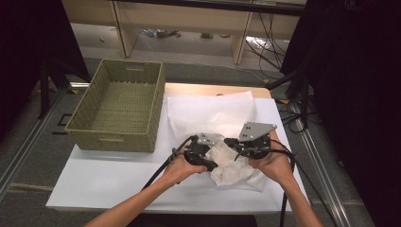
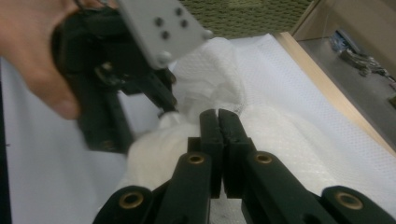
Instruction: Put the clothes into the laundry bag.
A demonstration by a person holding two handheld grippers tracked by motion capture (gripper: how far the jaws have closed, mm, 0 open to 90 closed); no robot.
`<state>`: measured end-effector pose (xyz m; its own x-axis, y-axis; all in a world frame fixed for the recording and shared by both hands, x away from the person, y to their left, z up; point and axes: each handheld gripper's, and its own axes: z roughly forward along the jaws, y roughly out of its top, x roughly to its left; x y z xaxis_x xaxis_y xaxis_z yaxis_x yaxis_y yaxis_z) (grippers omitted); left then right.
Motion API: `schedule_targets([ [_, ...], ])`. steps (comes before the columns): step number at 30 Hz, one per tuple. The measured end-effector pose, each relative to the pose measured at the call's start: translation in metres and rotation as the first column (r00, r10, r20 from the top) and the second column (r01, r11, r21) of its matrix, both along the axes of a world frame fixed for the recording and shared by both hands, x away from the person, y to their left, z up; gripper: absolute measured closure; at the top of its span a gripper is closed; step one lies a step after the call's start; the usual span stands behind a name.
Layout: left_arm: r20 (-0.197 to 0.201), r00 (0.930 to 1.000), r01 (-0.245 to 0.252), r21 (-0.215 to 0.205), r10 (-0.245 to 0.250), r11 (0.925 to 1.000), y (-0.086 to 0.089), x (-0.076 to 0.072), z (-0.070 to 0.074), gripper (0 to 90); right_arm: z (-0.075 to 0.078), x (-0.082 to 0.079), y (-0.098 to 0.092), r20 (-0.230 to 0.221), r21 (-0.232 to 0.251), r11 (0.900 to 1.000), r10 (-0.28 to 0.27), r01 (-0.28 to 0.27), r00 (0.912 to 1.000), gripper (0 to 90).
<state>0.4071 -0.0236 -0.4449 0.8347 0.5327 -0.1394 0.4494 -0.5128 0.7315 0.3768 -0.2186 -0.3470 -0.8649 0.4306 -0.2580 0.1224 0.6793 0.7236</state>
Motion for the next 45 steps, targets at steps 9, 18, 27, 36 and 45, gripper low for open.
schedule_targets([
  [9,0.087,0.9855,-0.128,-0.180,0.145,0.9754,-0.012,0.010,0.021,71.7,0.010,-0.005,-0.002,-0.003,0.023,1.000,0.020,-0.019,0.9998,90.0],
  [18,0.100,0.9886,-0.098,-0.138,0.112,0.9856,-0.023,0.034,-0.009,68.6,0.001,-0.001,-0.001,-0.030,0.010,1.000,0.019,-0.019,0.9994,90.0],
  [27,0.103,0.9921,-0.063,-0.084,0.071,0.9945,0.012,0.022,0.009,30.1,-0.006,0.002,-0.003,-0.044,-0.004,1.000,0.003,-0.004,0.9990,90.0],
  [36,0.042,0.9934,-0.108,0.007,0.107,0.9942,0.028,0.029,-0.017,18.0,-0.007,0.002,0.000,-0.050,-0.002,1.000,-0.004,0.004,0.9987,90.0],
  [45,0.062,0.9978,-0.015,-0.088,0.021,0.9960,0.011,0.039,-0.026,47.7,-0.008,0.004,-0.003,-0.048,-0.001,1.000,-0.008,0.008,0.9988,90.0],
])
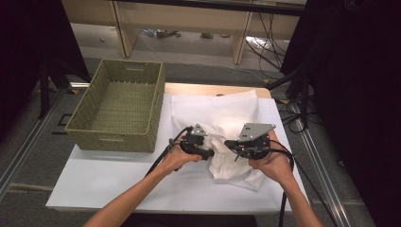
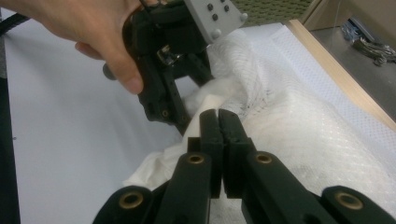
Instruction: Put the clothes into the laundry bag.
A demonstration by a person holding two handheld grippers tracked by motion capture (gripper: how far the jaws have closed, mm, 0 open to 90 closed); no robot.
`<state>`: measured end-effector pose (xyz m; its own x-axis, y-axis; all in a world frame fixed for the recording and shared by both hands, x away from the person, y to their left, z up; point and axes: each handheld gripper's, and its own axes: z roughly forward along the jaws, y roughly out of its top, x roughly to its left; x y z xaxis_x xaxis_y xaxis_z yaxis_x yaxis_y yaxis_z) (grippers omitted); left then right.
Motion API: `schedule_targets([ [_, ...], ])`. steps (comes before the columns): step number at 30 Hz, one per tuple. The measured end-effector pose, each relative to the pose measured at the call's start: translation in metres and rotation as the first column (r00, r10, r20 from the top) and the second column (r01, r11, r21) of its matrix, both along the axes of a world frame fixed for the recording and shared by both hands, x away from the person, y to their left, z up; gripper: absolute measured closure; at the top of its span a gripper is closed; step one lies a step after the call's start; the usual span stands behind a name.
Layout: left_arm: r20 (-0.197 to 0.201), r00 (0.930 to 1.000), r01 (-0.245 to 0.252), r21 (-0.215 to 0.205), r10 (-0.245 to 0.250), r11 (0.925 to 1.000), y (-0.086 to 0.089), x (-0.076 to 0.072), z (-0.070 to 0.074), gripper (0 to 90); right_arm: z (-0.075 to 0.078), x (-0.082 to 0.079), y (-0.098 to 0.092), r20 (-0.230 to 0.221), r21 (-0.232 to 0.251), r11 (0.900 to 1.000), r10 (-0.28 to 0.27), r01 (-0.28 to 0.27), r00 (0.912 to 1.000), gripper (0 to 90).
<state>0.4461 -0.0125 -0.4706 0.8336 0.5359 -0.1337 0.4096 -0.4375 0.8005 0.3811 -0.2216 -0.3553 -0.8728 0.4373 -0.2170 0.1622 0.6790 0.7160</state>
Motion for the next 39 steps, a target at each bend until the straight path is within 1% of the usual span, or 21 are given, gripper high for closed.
schedule_targets([
  [1,0.002,0.9997,0.024,-0.010,-0.024,0.9997,-0.002,-0.001,0.001,55.0,0.000,0.000,0.000,0.004,-0.002,1.000,-0.001,0.001,1.0000,90.0],
  [4,0.011,0.9990,0.044,-0.051,-0.044,0.9977,-0.007,-0.008,0.007,64.5,0.000,-0.001,0.000,-0.009,0.004,1.000,-0.013,0.013,0.9999,90.0],
  [6,-0.010,0.9994,0.032,-0.070,-0.033,0.9970,-0.012,-0.015,0.015,67.0,0.001,0.000,0.000,0.012,0.003,1.000,-0.001,0.001,0.9999,90.0],
  [9,0.023,0.9993,0.033,-0.068,-0.031,0.9972,-0.020,-0.022,0.027,68.4,0.004,-0.002,-0.001,0.020,0.017,1.000,0.015,-0.015,0.9997,90.0],
  [11,0.042,0.9991,0.004,-0.047,-0.002,0.9989,-0.023,-0.017,0.026,69.0,0.007,-0.004,-0.003,0.028,0.022,1.000,0.015,-0.016,0.9995,90.0],
  [13,0.025,0.9989,-0.040,-0.044,0.041,0.9982,-0.026,-0.007,0.018,69.5,0.010,-0.007,-0.005,0.022,0.027,0.999,0.021,-0.022,0.9995,90.0],
  [15,0.004,0.9988,-0.048,-0.009,0.049,0.9988,-0.026,0.004,0.007,69.6,0.010,-0.010,-0.005,0.010,0.024,0.999,0.033,-0.033,0.9994,90.0],
  [17,-0.026,0.9971,-0.072,-0.025,0.071,0.9971,-0.026,0.008,0.001,66.9,0.007,-0.010,-0.006,0.005,0.013,1.000,0.018,-0.019,0.9998,90.0],
  [18,-0.037,0.9932,-0.113,-0.075,0.111,0.9907,-0.029,0.005,0.000,65.4,0.005,-0.009,-0.006,0.008,-0.001,1.000,0.001,-0.001,1.0000,90.0],
  [20,-0.014,0.9960,-0.089,-0.032,0.088,0.9955,-0.021,0.002,0.006,59.5,0.001,-0.005,-0.009,-0.001,0.010,1.000,-0.004,0.004,1.0000,90.0],
  [23,0.033,0.9966,-0.077,0.011,0.076,0.9970,-0.006,-0.007,0.017,45.4,0.000,-0.002,-0.011,0.004,0.018,1.000,-0.015,0.015,0.9999,90.0],
  [24,0.035,0.9965,-0.076,0.026,0.075,0.9967,-0.001,-0.010,0.019,40.7,0.000,-0.001,-0.011,0.011,0.021,1.000,-0.015,0.015,0.9998,90.0],
  [25,0.030,0.9961,-0.083,0.028,0.083,0.9961,0.003,-0.013,0.020,36.7,0.001,0.000,-0.012,0.015,0.022,0.999,-0.023,0.023,0.9996,90.0],
  [27,0.059,0.9910,-0.123,0.051,0.120,0.9911,0.013,-0.017,0.020,32.5,0.002,-0.001,-0.011,0.005,0.027,0.999,-0.037,0.037,0.9993,90.0],
  [28,0.075,0.9885,-0.137,0.073,0.132,0.9879,0.016,-0.017,0.019,29.2,0.002,0.000,-0.011,0.015,0.026,0.999,-0.026,0.025,0.9996,90.0],
  [30,0.062,0.9890,-0.139,0.086,0.134,0.9865,0.021,-0.015,0.014,28.6,0.002,0.000,-0.009,0.012,0.026,0.999,-0.027,0.026,0.9996,90.0],
  [31,0.043,0.9878,-0.152,0.076,0.149,0.9854,0.021,-0.013,0.011,28.9,0.001,0.001,-0.008,0.017,0.022,1.000,-0.016,0.015,0.9997,90.0],
  [34,0.032,0.9866,-0.162,0.063,0.160,0.9848,0.018,-0.007,0.004,26.9,0.001,0.001,-0.006,0.009,0.021,1.000,-0.021,0.021,0.9997,90.0],
  [35,0.027,0.9856,-0.168,0.044,0.167,0.9848,0.016,-0.005,0.002,25.8,0.000,0.001,-0.005,0.015,0.021,1.000,-0.012,0.012,0.9998,90.0],
  [37,0.012,0.9864,-0.164,0.024,0.164,0.9861,0.011,-0.001,0.000,29.0,0.000,0.001,-0.006,-0.001,0.024,0.999,-0.027,0.027,0.9996,90.0],
  [39,0.013,0.9877,-0.156,0.029,0.156,0.9873,0.007,0.002,-0.002,29.7,0.000,0.002,-0.007,0.014,0.025,1.000,-0.016,0.016,0.9998,90.0],
])
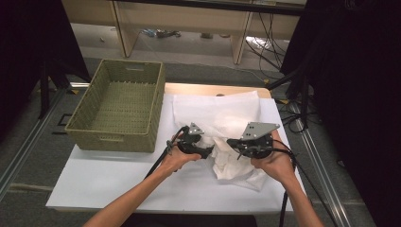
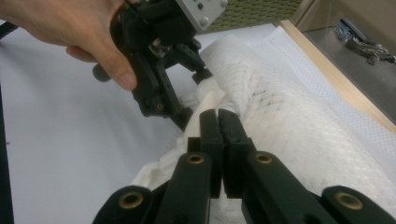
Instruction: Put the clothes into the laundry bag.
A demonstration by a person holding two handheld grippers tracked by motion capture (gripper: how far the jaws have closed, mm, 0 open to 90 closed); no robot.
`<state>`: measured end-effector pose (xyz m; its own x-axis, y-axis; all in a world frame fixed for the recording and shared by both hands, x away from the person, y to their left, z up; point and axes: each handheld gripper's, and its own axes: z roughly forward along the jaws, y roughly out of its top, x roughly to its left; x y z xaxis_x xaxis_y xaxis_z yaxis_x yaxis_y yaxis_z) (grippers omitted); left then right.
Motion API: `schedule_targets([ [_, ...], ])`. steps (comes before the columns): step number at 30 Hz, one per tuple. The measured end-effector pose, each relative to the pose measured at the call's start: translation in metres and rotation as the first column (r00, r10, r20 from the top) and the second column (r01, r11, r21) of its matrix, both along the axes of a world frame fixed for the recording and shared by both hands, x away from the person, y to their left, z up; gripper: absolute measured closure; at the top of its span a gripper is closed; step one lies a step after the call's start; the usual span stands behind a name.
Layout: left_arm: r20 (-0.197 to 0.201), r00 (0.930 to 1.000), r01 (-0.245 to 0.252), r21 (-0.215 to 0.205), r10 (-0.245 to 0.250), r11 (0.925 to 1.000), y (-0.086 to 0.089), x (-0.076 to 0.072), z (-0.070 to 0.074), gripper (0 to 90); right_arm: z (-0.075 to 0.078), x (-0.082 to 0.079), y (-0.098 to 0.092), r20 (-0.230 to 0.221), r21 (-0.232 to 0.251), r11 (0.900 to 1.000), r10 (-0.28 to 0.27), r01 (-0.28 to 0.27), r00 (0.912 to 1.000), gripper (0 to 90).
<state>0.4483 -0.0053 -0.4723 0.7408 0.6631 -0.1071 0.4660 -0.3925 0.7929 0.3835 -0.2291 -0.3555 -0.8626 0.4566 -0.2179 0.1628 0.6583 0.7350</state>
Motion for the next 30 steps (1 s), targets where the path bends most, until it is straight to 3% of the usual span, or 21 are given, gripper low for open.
schedule_targets([
  [4,-0.057,0.9984,0.003,-0.040,-0.005,0.9992,-0.005,0.001,-0.001,41.8,0.001,0.000,-0.002,-0.002,0.004,1.000,-0.010,0.010,0.9999,90.0],
  [6,-0.020,0.9988,0.043,-0.026,-0.044,0.9987,-0.006,0.002,-0.001,44.0,0.001,0.000,-0.003,0.002,0.005,1.000,-0.010,0.010,0.9999,90.0],
  [7,-0.006,0.9980,0.063,-0.019,-0.063,0.9979,-0.006,0.003,0.000,53.0,0.001,0.000,-0.002,0.002,0.003,1.000,-0.009,0.009,1.0000,90.0],
  [10,-0.014,0.9967,0.079,-0.059,-0.080,0.9951,-0.010,0.000,0.002,70.8,0.002,0.000,-0.002,0.005,0.000,1.000,-0.007,0.007,1.0000,90.0],
  [11,-0.012,0.9957,0.091,-0.076,-0.092,0.9929,-0.014,-0.003,0.004,72.6,0.003,0.000,-0.002,-0.001,0.004,1.000,-0.013,0.013,0.9999,90.0],
  [14,0.020,0.9894,0.145,-0.067,-0.144,0.9872,-0.022,-0.015,0.015,73.9,0.003,0.001,-0.004,0.004,0.008,1.000,-0.009,0.009,0.9999,90.0],
  [17,0.029,0.9887,0.149,-0.071,-0.147,0.9863,-0.029,-0.019,0.025,74.5,0.004,0.000,-0.004,-0.003,0.013,1.000,0.001,-0.001,1.0000,90.0],
  [18,0.049,0.9869,0.157,-0.065,-0.154,0.9854,-0.030,-0.015,0.026,74.7,0.005,-0.001,-0.003,-0.007,0.014,1.000,0.006,-0.006,1.0000,90.0],
  [19,0.043,0.9912,0.127,-0.068,-0.125,0.9895,-0.032,-0.011,0.025,75.0,0.006,-0.003,-0.002,-0.013,0.017,1.000,0.010,-0.010,0.9999,90.0],
  [20,0.056,0.9921,0.114,-0.037,-0.112,0.9928,-0.031,-0.003,0.022,75.5,0.007,-0.004,-0.001,-0.016,0.013,1.000,0.015,-0.015,0.9998,90.0],
  [21,0.022,0.9980,0.060,-0.071,-0.059,0.9956,-0.032,0.003,0.017,75.9,0.008,-0.005,0.000,-0.008,0.010,1.000,0.028,-0.028,0.9996,90.0],
  [23,-0.045,0.9983,0.033,-0.079,-0.037,0.9963,-0.032,0.014,0.009,76.1,0.008,-0.007,0.003,-0.011,0.002,0.999,0.046,-0.046,0.9989,90.0],
  [24,-0.047,0.9989,0.001,-0.105,-0.006,0.9945,-0.035,0.015,0.006,75.9,0.006,-0.007,0.005,-0.016,-0.007,0.999,0.048,-0.048,0.9987,90.0],
  [25,-0.037,0.9993,-0.009,-0.107,0.005,0.9942,-0.036,0.015,0.006,75.6,0.004,-0.007,0.006,-0.022,-0.009,0.999,0.046,-0.046,0.9987,90.0],
  [26,-0.016,0.9995,0.025,-0.050,-0.026,0.9984,-0.032,0.015,0.007,74.7,0.002,-0.006,0.006,-0.030,-0.017,0.999,0.048,-0.048,0.9984,90.0],
  [27,-0.018,0.9998,0.007,-0.076,-0.008,0.9971,-0.033,0.014,0.008,73.0,0.000,-0.006,0.005,-0.036,-0.026,0.999,0.024,-0.025,0.9991,90.0],
  [30,-0.023,0.9996,0.014,-0.039,-0.014,0.9991,-0.023,0.008,0.015,61.2,-0.003,-0.002,0.001,-0.038,-0.020,0.999,0.024,-0.025,0.9990,90.0],
])
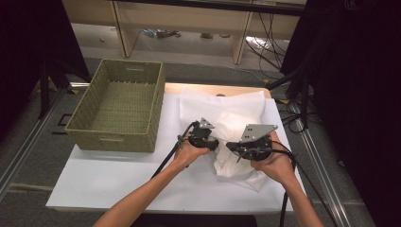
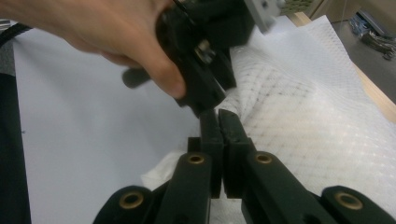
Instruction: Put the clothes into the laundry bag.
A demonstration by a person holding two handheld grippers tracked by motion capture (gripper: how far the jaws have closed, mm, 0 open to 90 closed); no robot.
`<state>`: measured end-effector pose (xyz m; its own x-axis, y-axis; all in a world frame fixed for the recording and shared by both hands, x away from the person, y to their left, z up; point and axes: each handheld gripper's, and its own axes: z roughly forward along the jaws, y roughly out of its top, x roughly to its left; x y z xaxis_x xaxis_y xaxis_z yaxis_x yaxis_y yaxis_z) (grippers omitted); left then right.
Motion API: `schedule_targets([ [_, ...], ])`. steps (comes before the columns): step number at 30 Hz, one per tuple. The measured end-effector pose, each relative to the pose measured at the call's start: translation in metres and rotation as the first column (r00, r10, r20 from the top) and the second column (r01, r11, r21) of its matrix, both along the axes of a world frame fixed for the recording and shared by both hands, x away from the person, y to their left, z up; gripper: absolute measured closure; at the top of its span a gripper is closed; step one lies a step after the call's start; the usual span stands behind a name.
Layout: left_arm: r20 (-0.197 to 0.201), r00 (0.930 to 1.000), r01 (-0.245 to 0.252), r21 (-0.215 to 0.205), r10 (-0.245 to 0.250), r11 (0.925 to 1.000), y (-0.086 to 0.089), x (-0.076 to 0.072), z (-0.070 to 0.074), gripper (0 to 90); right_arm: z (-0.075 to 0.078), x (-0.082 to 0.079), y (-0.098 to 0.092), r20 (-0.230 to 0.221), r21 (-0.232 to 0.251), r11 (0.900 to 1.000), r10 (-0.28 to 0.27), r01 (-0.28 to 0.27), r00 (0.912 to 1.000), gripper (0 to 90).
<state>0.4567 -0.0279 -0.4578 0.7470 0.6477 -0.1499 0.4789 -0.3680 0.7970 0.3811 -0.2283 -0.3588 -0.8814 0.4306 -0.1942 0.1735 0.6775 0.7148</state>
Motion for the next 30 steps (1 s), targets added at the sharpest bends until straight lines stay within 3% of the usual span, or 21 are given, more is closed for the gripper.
schedule_targets([
  [4,0.029,0.9975,0.063,0.056,-0.064,0.9965,0.014,-0.019,0.015,44.2,0.003,0.002,-0.005,0.011,0.011,1.000,-0.023,0.023,0.9997,90.0],
  [7,0.046,0.9881,0.144,0.058,-0.147,0.9879,0.017,-0.036,0.020,31.9,0.004,0.004,-0.008,0.022,0.015,0.999,-0.035,0.034,0.9992,90.0],
  [9,0.052,0.9830,0.170,0.098,-0.176,0.9805,0.012,-0.042,0.018,24.8,0.005,0.004,-0.008,0.024,0.016,0.999,-0.035,0.035,0.9991,90.0],
  [10,0.055,0.9817,0.176,0.111,-0.183,0.9782,0.008,-0.042,0.017,25.4,0.005,0.004,-0.008,0.016,0.017,0.999,-0.042,0.042,0.9990,90.0],
  [12,0.039,0.9841,0.169,0.091,-0.173,0.9814,0.000,-0.040,0.013,33.2,0.005,0.003,-0.007,0.024,0.011,0.999,-0.040,0.039,0.9989,90.0],
  [13,0.028,0.9801,0.192,0.114,-0.197,0.9747,-0.003,-0.038,0.013,38.6,0.005,0.003,-0.006,0.023,0.011,0.999,-0.034,0.034,0.9992,90.0],
  [14,0.029,0.9885,0.147,0.065,-0.149,0.9870,-0.010,-0.038,0.010,44.8,0.005,0.003,-0.006,0.021,0.010,0.999,-0.031,0.031,0.9993,90.0],
  [15,0.032,0.9822,0.181,0.108,-0.185,0.9775,-0.011,-0.035,0.011,51.7,0.004,0.003,-0.006,0.022,0.010,1.000,-0.028,0.027,0.9994,90.0],
  [16,0.040,0.9876,0.148,0.073,-0.152,0.9862,-0.016,-0.034,0.009,57.4,0.004,0.003,-0.007,0.019,0.011,0.999,-0.033,0.032,0.9993,90.0],
  [17,0.057,0.9815,0.175,0.122,-0.183,0.9770,-0.017,-0.029,0.011,63.4,0.004,0.003,-0.007,0.017,0.013,0.999,-0.031,0.031,0.9994,90.0],
  [18,0.057,0.9842,0.161,0.102,-0.167,0.9817,-0.019,-0.026,0.012,66.7,0.003,0.003,-0.008,0.010,0.017,0.999,-0.032,0.032,0.9994,90.0],
  [19,0.059,0.9907,0.120,0.051,-0.123,0.9915,-0.022,-0.025,0.011,68.9,0.003,0.003,-0.008,0.012,0.016,0.999,-0.033,0.033,0.9994,90.0],
  [20,0.060,0.9926,0.103,0.041,-0.106,0.9938,-0.023,-0.023,0.012,70.4,0.002,0.003,-0.008,0.006,0.016,0.999,-0.038,0.037,0.9993,90.0],
  [23,0.122,0.9898,0.068,0.057,-0.074,0.9961,-0.025,-0.020,0.015,72.0,0.005,0.001,-0.010,0.003,0.033,0.999,-0.029,0.029,0.9996,90.0],
  [26,0.112,0.9932,0.030,0.006,-0.030,0.9995,-0.025,-0.014,0.011,72.6,0.009,-0.001,-0.009,0.002,0.051,0.999,-0.003,0.003,1.0000,90.0],
  [30,0.097,0.9919,0.079,0.026,-0.082,0.9965,-0.026,-0.013,0.000,68.5,0.001,0.002,-0.008,-0.003,0.005,1.000,-0.024,0.024,0.9997,90.0],
])
